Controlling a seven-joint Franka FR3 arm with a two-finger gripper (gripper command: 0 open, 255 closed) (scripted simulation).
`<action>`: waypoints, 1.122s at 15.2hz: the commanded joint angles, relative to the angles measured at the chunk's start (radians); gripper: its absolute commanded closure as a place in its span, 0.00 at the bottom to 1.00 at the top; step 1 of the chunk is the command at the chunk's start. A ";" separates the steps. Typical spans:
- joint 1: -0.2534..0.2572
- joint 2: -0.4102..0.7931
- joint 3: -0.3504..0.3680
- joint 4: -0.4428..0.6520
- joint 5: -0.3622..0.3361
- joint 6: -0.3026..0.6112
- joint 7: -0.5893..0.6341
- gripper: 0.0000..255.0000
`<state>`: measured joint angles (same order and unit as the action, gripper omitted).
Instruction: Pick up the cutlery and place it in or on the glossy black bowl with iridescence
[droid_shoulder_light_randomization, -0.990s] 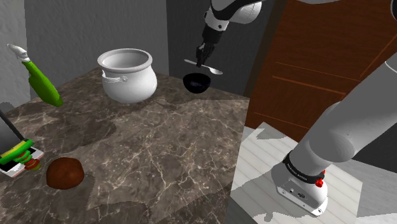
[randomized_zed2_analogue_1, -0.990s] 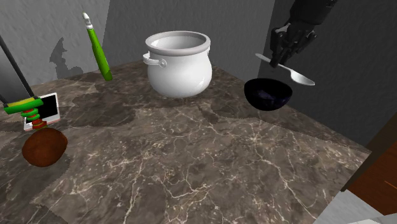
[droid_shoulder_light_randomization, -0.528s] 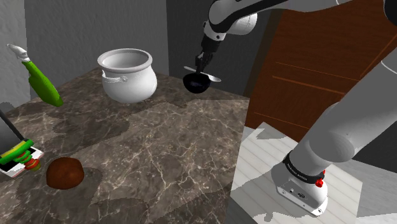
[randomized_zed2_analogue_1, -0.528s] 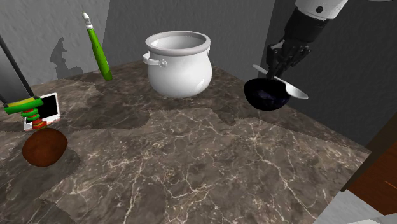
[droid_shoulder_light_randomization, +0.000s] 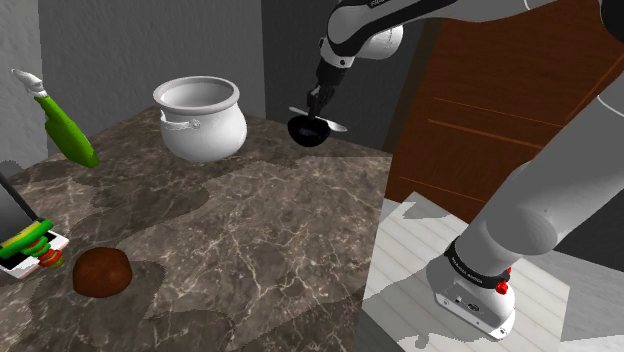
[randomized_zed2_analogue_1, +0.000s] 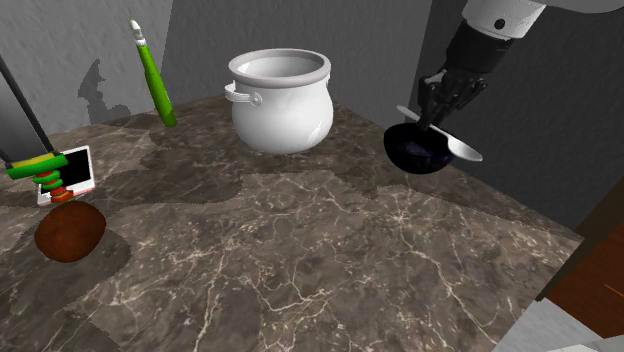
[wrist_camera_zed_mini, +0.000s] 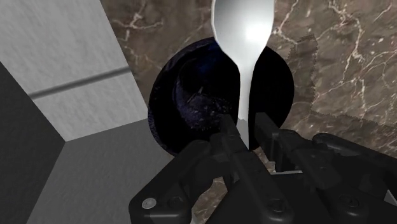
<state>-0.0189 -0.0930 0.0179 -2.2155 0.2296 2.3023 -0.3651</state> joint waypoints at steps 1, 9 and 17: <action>0.000 0.000 0.000 0.000 0.000 0.000 0.000 0.00; -0.009 -0.056 -0.009 0.038 -0.014 -0.096 0.008 0.00; -0.011 -0.069 -0.011 0.051 -0.017 -0.121 0.010 0.00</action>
<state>-0.0299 -0.1624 0.0067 -2.1651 0.2127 2.1813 -0.3556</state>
